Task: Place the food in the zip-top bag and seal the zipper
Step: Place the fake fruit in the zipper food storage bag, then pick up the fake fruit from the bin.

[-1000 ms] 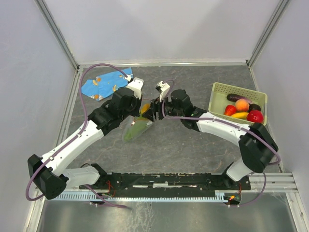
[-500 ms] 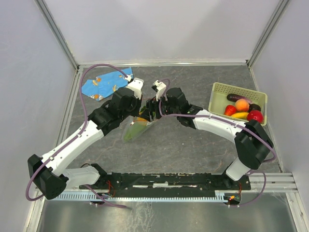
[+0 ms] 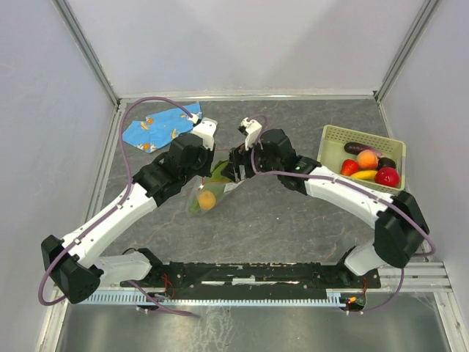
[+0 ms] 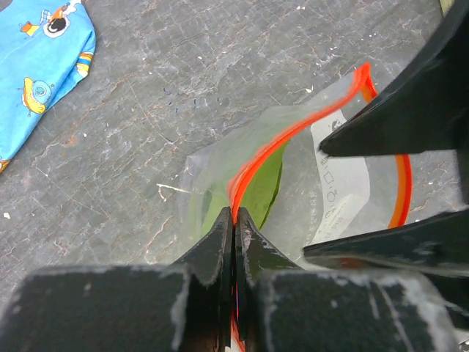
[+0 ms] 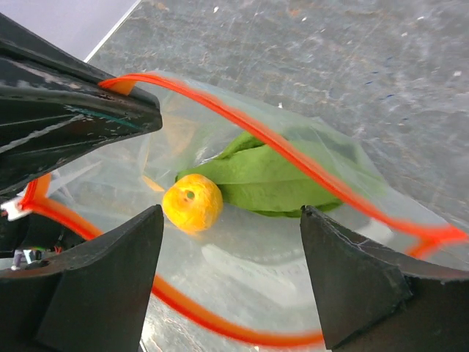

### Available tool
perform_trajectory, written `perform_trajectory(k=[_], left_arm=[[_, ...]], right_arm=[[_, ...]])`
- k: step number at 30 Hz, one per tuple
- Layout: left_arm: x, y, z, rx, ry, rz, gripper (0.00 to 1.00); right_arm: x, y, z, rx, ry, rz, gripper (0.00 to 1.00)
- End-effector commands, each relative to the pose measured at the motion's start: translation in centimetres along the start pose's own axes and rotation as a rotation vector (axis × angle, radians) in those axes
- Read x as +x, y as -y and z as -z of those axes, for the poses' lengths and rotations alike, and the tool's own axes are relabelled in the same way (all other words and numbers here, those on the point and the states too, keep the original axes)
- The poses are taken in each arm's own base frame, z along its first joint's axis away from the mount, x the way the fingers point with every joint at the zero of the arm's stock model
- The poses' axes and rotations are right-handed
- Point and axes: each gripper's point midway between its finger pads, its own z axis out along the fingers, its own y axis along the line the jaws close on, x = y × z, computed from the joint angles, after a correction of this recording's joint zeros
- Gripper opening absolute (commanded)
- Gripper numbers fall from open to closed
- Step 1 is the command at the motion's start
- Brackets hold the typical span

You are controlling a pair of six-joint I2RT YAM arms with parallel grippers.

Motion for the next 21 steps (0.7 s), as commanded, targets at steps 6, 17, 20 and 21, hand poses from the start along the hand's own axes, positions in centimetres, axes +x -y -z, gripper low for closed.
perform_trajectory(k=[6,17,20,21], left_arm=[[-2.5,-0.7,1.0,-0.033,0.1,0.041,0.03],[-2.9,-0.9,1.4,-0.034,0.115,0.051,0.03],[-2.9,-1.0,1.4,-0.042,0.115,0.051,0.03],[-2.9,-1.0,1.5,-0.043,0.115,0.05,0.03]], right_arm=[[-4.3,3.7,6.7,0.233,0.039,0.039,0.86],[-1.0,15.2,15.6,0.744,-0.113,-0.096,0.92],[0.3,18.1,17.9,0.87,-0.129,-0.147,0.96],[0.6,18.9,18.5,0.903,-0.129,-0.165,0.97]])
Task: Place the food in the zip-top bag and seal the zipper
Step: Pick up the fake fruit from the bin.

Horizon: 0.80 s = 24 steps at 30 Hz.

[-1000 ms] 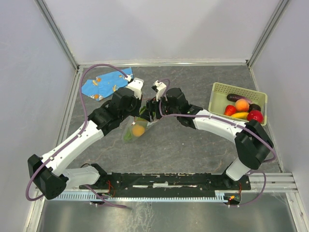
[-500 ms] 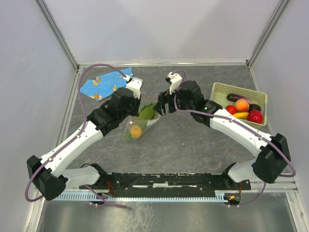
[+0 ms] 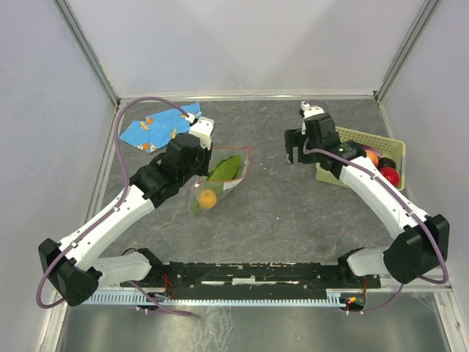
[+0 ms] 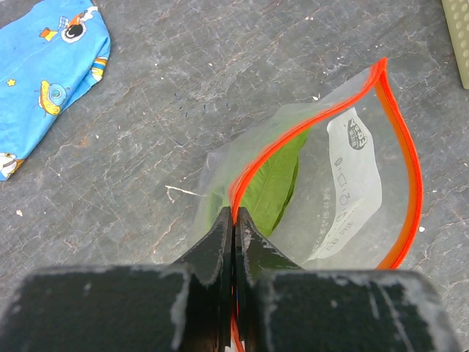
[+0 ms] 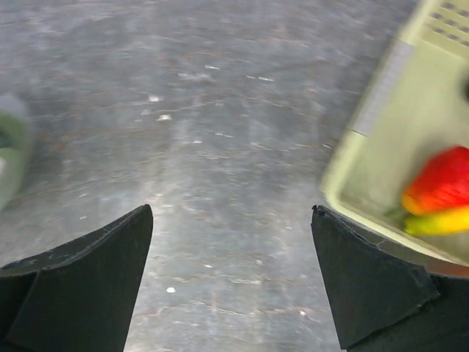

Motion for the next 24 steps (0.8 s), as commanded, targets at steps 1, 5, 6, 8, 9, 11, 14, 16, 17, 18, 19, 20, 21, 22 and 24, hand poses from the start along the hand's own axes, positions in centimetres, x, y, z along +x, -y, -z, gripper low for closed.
perform_trajectory(k=[1,5,6,8,9,11,14,16,17,18,19,20,21,22,24], left_arm=[[-2.3,-0.5,0.8,-0.019,0.088,0.046,0.03],[-2.5,-0.5,1.0,-0.016,0.096,0.049,0.03],[-2.6,-0.6,1.1,-0.018,0.098,0.05,0.03],[-2.5,-0.5,1.1,-0.016,0.099,0.05,0.03],[-2.6,-0.5,1.1,-0.015,0.099,0.05,0.03],[-2.6,-0.5,1.1,-0.015,0.099,0.048,0.03],[-2.6,-0.5,1.2,-0.014,0.1,0.049,0.03],[-2.6,-0.4,1.1,-0.009,0.102,0.05,0.03],[-2.5,-0.3,1.1,-0.005,0.1,0.049,0.03],[-2.5,-0.3,1.1,-0.004,0.099,0.049,0.03],[-2.6,-0.4,1.1,-0.006,0.1,0.05,0.03],[-2.5,-0.4,1.1,-0.009,0.099,0.048,0.03],[-2.5,-0.5,1.1,-0.012,0.101,0.047,0.03],[-2.5,-0.5,1.1,-0.014,0.101,0.046,0.03],[-2.5,-0.5,1.2,-0.012,0.102,0.048,0.03]], right_arm=[[0.8,5.8,0.8,0.205,-0.012,-0.075,0.98],[1.0,9.0,-0.3,0.268,-0.007,-0.168,0.99],[1.1,10.0,-0.6,0.292,-0.009,-0.192,1.0],[1.7,12.1,-1.3,0.355,-0.016,-0.249,0.99],[2.1,13.2,-1.5,0.385,-0.024,-0.279,0.99],[2.8,14.9,-2.0,0.421,-0.033,-0.332,0.99],[3.6,17.6,-2.4,0.489,-0.023,-0.385,0.99],[4.0,18.9,-2.8,0.511,-0.033,-0.407,0.99],[4.2,19.6,-2.9,0.524,-0.038,-0.418,0.99],[4.5,20.0,-3.1,0.534,-0.046,-0.426,1.0],[4.6,20.6,-3.2,0.551,-0.052,-0.429,1.0],[4.9,21.2,-3.2,0.581,-0.055,-0.427,0.99],[5.0,22.0,-3.3,0.616,-0.053,-0.426,0.99],[5.4,22.8,-3.4,0.642,-0.058,-0.433,0.98],[6.4,23.7,-4.3,0.649,-0.09,-0.458,0.95]])
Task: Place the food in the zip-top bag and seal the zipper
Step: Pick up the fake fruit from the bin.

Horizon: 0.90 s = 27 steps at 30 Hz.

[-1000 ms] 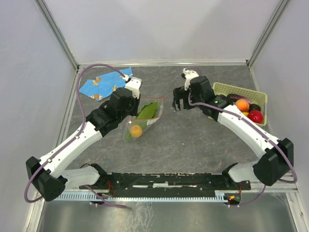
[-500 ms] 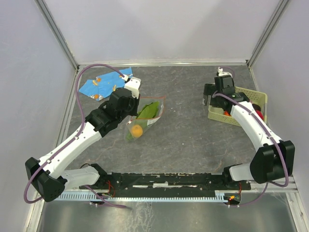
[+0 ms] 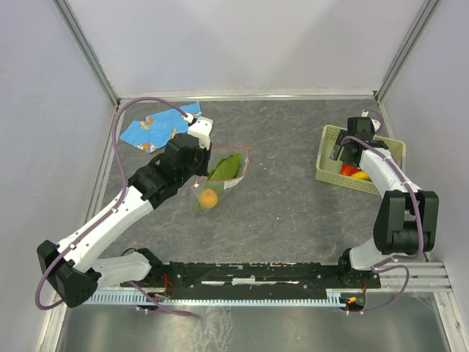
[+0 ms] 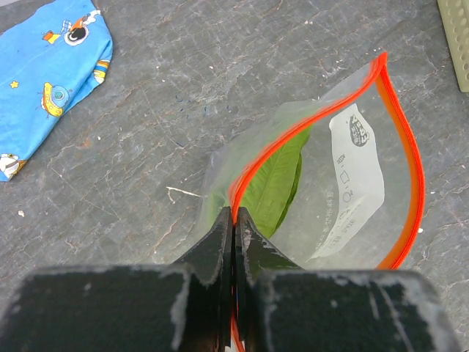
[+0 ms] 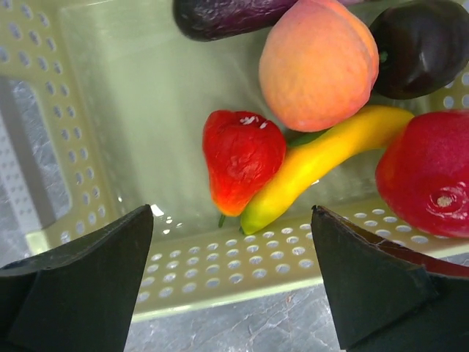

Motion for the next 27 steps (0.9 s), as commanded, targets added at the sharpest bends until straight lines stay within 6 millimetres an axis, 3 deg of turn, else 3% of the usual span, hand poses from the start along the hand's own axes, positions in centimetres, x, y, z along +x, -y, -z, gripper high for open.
perform_trajectory(k=[1,9,15,27], left_arm=[[-2.4,-0.4,0.8,-0.009,0.091,0.045,0.03],[-2.2,-0.4,0.7,-0.016,0.087,0.041,0.03],[-2.1,-0.4,0.6,-0.013,0.083,0.038,0.03],[-1.9,-0.3,0.4,-0.012,0.073,0.034,0.03]], right_arm=[[-1.2,1.2,-2.4,0.057,0.023,-0.061,0.94],[0.2,0.1,-6.0,0.005,-0.041,-0.065,0.86],[0.9,-0.3,-7.6,-0.019,-0.075,-0.034,0.83],[0.6,-1.4,-7.7,-0.091,-0.082,-0.002,0.72]])
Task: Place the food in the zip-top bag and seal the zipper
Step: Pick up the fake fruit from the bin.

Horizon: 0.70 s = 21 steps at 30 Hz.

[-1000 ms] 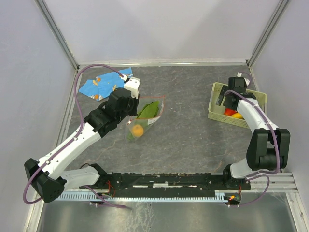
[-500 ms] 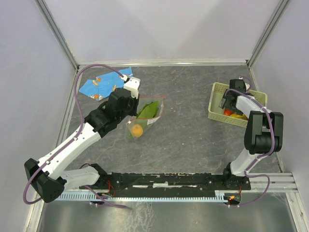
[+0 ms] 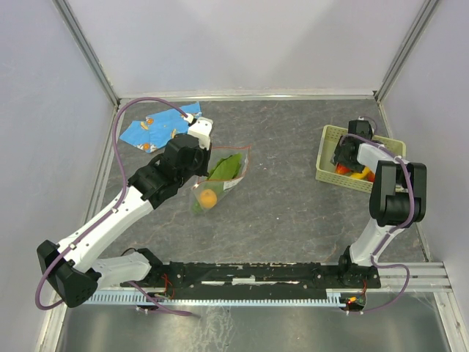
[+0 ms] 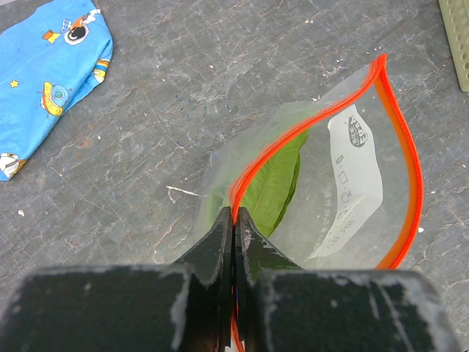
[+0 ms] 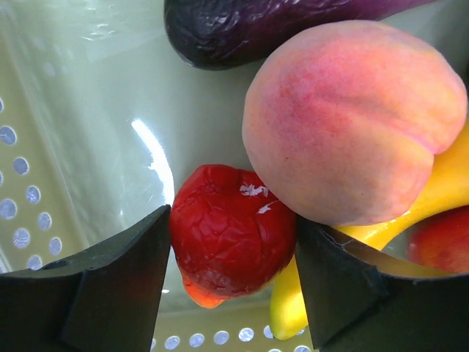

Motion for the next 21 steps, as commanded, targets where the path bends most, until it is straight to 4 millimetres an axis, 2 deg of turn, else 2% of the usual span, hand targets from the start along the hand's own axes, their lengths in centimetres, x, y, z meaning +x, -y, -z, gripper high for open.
perform_trajectory(k=[1,7,15,21], left_arm=[[-2.0,-0.3,0.4,-0.012,0.074,0.035,0.03],[-1.9,-0.3,0.2,-0.013,0.069,0.032,0.03],[-2.0,0.0,0.4,0.004,0.072,0.034,0.03],[-2.0,0.2,0.4,0.015,0.07,0.034,0.03]], right_arm=[[-1.7,-0.9,0.5,-0.051,0.038,0.012,0.71],[-2.2,-1.2,1.2,-0.075,0.052,0.011,0.49],[-3.3,-1.5,5.0,-0.121,0.107,0.0,0.41],[-4.4,-2.1,8.8,-0.163,0.189,-0.001,0.39]])
